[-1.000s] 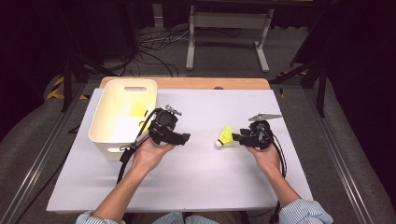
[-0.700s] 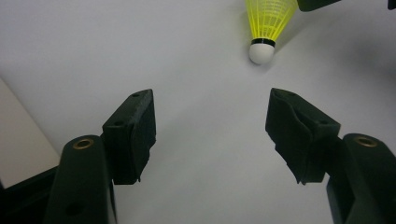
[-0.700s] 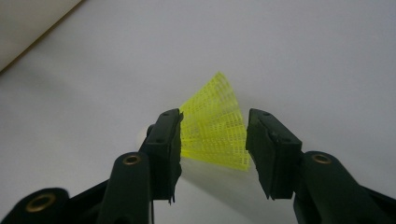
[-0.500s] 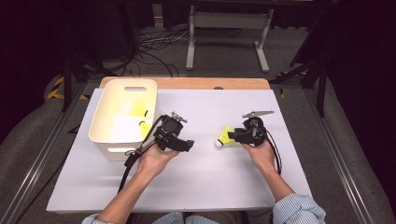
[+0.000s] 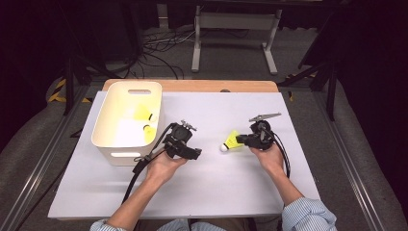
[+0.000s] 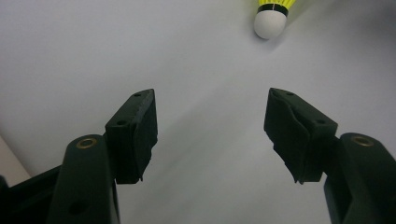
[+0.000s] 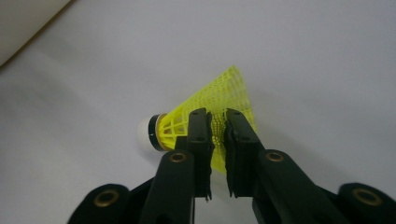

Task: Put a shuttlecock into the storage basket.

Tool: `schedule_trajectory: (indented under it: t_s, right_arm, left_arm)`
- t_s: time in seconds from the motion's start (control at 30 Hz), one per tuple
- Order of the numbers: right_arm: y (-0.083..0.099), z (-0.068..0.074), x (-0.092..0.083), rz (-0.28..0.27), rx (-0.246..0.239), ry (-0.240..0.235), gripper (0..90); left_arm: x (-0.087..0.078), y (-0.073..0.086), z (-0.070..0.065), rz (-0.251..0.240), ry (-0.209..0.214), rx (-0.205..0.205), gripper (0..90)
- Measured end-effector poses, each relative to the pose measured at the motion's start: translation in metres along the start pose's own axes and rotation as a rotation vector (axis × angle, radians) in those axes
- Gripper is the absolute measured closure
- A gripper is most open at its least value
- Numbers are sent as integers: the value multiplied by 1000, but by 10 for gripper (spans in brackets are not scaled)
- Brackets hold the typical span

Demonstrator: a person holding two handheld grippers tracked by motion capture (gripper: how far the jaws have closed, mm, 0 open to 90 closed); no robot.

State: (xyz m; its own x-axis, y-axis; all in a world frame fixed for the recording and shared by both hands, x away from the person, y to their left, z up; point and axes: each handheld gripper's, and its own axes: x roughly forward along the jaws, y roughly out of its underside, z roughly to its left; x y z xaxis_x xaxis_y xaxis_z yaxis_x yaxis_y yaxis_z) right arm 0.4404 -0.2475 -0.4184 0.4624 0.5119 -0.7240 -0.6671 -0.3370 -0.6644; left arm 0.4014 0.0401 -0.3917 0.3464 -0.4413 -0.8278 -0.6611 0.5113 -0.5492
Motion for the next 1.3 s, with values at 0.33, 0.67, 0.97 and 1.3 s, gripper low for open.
schedule_trajectory:
  t_s: [0.33,0.67,0.97,1.3]
  right_arm:
    - [-2,13,-9,-1,-56,-68,900]
    - [-13,35,-17,-4,-135,-114,900]
    - [-19,54,-21,-9,-198,-159,900]
    - [-21,68,-20,-8,-223,-212,900]
  left_arm:
    - [4,0,0,6,-9,13,360]
    - [1,0,4,0,0,24,350]
    - [-1,0,5,-7,8,39,348]
    - [-1,1,5,-22,26,58,355]
